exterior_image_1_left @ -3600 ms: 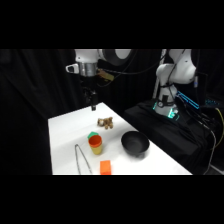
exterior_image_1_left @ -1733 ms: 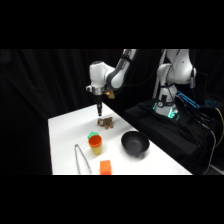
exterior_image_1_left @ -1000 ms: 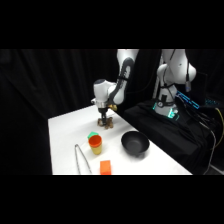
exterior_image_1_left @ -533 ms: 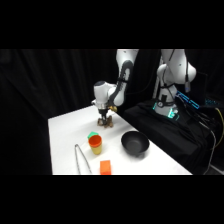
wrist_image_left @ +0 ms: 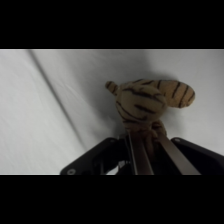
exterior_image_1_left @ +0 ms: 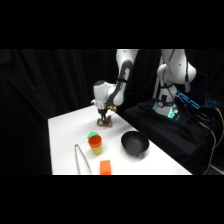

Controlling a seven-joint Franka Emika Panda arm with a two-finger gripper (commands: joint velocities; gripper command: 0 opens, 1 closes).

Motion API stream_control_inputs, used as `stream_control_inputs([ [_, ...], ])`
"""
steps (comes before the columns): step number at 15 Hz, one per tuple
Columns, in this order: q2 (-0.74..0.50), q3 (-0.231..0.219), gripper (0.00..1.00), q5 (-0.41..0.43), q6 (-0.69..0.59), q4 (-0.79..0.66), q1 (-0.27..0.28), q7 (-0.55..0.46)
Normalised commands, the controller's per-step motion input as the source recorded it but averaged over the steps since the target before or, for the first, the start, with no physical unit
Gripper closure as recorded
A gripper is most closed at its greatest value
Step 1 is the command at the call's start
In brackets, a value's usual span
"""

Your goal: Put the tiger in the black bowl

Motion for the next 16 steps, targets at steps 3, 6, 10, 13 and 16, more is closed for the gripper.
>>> stream_control_inputs([
  [3, -0.52, -0.276, 0.94, -0.269, -0.06, -0.34, 0.313, 0.04],
  [6, -0.67, -0.350, 0.93, -0.480, -0.16, -0.42, 0.392, 0.19],
  [10, -0.61, -0.148, 0.93, -0.540, -0.24, -0.33, 0.240, 0.30],
  [13, -0.62, 0.148, 0.93, -0.418, -0.33, -0.30, 0.056, 0.27],
  [16, -0.67, 0.367, 0.93, -0.239, -0.39, -0.33, 0.008, 0.25],
])
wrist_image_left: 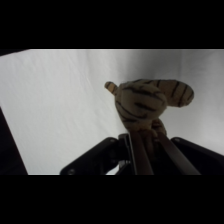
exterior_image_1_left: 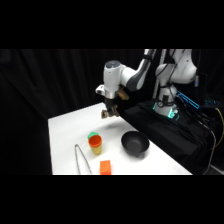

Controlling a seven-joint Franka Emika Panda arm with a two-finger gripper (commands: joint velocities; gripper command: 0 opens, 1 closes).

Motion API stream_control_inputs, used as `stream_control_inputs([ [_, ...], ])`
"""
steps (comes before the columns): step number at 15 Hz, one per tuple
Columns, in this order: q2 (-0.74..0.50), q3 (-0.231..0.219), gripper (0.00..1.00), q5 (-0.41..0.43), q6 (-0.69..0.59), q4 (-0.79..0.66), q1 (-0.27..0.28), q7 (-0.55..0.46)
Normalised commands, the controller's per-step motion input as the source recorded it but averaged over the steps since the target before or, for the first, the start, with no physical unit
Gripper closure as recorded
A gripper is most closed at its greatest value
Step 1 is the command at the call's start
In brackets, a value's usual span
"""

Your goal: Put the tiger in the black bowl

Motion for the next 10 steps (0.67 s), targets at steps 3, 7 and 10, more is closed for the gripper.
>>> stream_control_inputs([
  [3, -0.55, 0.442, 0.93, 0.033, -0.36, -0.24, 0.000, 0.13],
  [7, -0.33, 0.311, 0.93, 0.297, -0.19, -0.12, 0.016, -0.07],
  [10, -0.22, 0.162, 0.92, 0.331, 0.01, -0.14, 0.031, -0.14],
])
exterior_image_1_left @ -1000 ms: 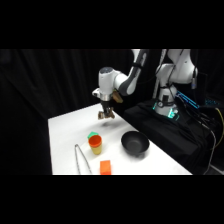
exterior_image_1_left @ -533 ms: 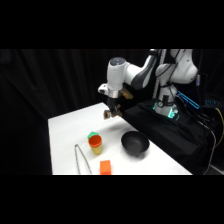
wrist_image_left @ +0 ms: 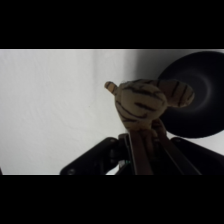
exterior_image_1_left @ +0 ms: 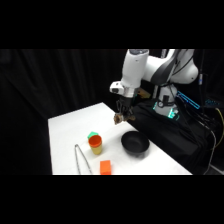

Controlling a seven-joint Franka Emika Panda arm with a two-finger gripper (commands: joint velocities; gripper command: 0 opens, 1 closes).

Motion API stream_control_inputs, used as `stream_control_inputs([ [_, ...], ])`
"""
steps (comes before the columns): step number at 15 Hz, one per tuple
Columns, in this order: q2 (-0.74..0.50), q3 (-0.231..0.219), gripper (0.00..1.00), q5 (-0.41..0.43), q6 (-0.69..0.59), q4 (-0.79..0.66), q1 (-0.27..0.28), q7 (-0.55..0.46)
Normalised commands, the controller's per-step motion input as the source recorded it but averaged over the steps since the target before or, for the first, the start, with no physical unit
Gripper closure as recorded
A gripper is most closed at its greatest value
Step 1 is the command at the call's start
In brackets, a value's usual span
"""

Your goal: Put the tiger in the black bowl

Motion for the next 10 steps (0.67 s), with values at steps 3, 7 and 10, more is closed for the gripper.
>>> stream_control_inputs([
  [3, -0.16, 0.114, 0.92, 0.247, 0.15, -0.20, 0.045, -0.11],
  [7, -0.10, 0.131, 0.92, 0.174, 0.24, -0.22, 0.089, -0.02],
  [10, 0.05, 0.116, 0.92, 0.174, 0.37, -0.12, 0.099, 0.01],
])
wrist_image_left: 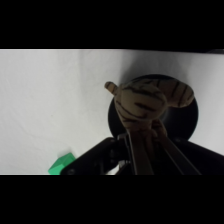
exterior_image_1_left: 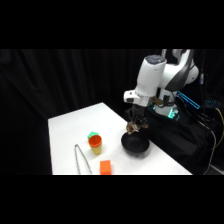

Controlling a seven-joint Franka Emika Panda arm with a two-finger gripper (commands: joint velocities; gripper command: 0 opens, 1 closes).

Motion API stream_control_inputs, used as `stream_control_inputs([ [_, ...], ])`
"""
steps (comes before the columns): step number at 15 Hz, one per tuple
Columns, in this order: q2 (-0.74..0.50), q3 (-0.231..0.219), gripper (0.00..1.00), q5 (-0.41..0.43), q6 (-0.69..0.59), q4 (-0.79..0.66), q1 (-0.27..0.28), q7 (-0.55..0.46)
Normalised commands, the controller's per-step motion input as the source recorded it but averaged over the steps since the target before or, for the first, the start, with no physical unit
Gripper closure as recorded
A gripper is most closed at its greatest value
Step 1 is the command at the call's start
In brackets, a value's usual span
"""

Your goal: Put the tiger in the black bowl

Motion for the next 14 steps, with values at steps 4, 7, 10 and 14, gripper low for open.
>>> stream_control_inputs([
  [4, 0.27, 0.078, 0.92, 0.068, 0.39, 0.02, 0.063, 0.06],
  [7, 0.43, -0.027, 0.92, -0.052, 0.36, 0.14, 0.037, 0.05],
  [10, 0.40, -0.097, 0.61, -0.133, 0.27, 0.19, 0.051, 0.05],
  [14, 0.19, -0.066, 0.36, -0.152, 0.15, 0.15, 0.005, 0.05],
])
